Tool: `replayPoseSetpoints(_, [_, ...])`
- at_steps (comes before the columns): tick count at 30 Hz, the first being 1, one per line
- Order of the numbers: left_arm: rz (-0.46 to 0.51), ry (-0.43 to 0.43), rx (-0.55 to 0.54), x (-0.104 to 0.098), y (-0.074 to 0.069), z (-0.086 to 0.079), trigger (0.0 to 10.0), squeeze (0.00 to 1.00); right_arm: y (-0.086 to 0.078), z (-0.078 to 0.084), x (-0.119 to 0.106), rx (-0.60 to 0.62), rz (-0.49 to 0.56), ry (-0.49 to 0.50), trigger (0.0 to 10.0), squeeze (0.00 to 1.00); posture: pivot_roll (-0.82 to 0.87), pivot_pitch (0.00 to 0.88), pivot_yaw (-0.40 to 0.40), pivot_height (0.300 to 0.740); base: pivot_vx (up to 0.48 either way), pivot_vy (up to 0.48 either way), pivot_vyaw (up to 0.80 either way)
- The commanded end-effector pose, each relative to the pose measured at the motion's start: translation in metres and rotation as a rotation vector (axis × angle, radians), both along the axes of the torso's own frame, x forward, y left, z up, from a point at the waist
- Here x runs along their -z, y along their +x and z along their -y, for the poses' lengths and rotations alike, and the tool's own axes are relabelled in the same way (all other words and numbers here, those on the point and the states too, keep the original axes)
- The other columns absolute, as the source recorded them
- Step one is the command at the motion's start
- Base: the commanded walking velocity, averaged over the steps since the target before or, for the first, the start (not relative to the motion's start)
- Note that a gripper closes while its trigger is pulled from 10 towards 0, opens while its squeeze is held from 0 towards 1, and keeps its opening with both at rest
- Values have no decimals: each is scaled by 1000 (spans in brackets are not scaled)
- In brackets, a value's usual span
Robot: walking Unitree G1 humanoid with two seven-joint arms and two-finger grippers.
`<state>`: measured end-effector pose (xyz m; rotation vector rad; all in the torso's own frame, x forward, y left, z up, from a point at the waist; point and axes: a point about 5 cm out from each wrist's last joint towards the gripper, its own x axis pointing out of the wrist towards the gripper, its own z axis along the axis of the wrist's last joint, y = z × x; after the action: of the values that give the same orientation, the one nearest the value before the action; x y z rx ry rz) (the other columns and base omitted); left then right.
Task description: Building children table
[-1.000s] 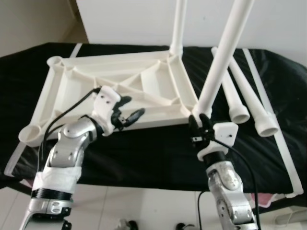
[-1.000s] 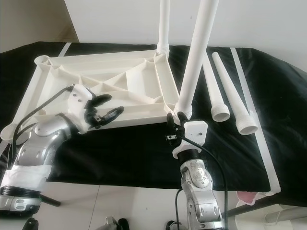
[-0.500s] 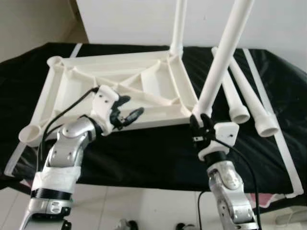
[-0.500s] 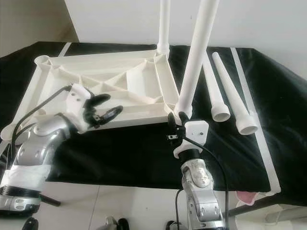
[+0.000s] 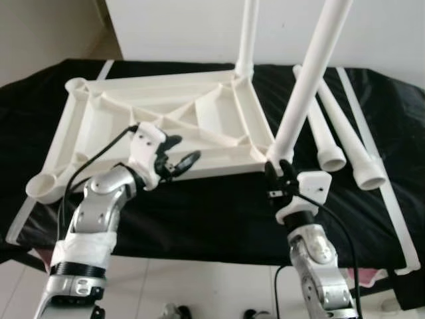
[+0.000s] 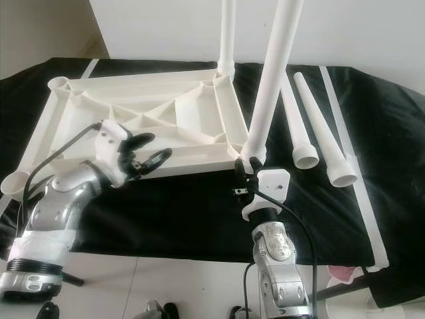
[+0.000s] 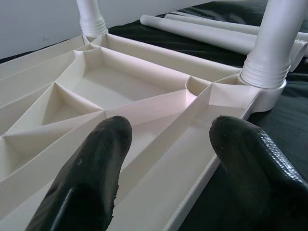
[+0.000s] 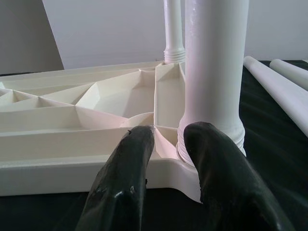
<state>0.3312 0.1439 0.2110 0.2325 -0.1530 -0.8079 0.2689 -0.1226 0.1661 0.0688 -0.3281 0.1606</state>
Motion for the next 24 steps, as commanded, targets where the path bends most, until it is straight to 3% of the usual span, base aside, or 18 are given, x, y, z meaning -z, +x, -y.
replayPoseSetpoints(1, [17,-38,-134,2,4,-8,0,0,0,1,2,10,-4,0,10000,0,-76,154,33,740,0,0,0])
replayPoseSetpoints(4, [15,-49,-170,5,6,-9,0,0,0,1,3,12,-4,2,10000,0,-77,154,34,740,0,0,0])
replayPoseSetpoints(5, [19,-46,-183,5,6,-9,10000,0,0,1,3,14,-5,3,10000,0,-77,154,34,740,0,0,0])
replayPoseSetpoints(7, [31,-50,-245,7,9,-7,10000,0,0,0,3,17,-7,7,10000,0,-78,152,33,740,0,0,0])
replayPoseSetpoints(12, [43,-66,-282,7,10,-5,10000,0,0,0,4,18,-7,9,10000,0,-79,151,33,740,0,0,0])
replayPoseSetpoints(15, [38,-142,-423,6,17,-8,10000,0,2,-1,3,19,-8,13,10000,0,-80,148,30,740,0,0,0])
replayPoseSetpoints(21, [36,-179,-532,8,22,-15,10000,0,4,-2,3,22,-5,16,10000,0,-79,144,28,740,0,0,0])
replayPoseSetpoints(22, [30,-192,-544,8,23,-16,10000,996,4,-3,3,22,-5,15,10000,0,-79,144,28,740,0,0,0])
replayPoseSetpoints(24, [23,-208,-530,9,22,-13,10000,1000,5,-3,2,24,-4,14,10000,0,-80,145,28,740,0,0,0])
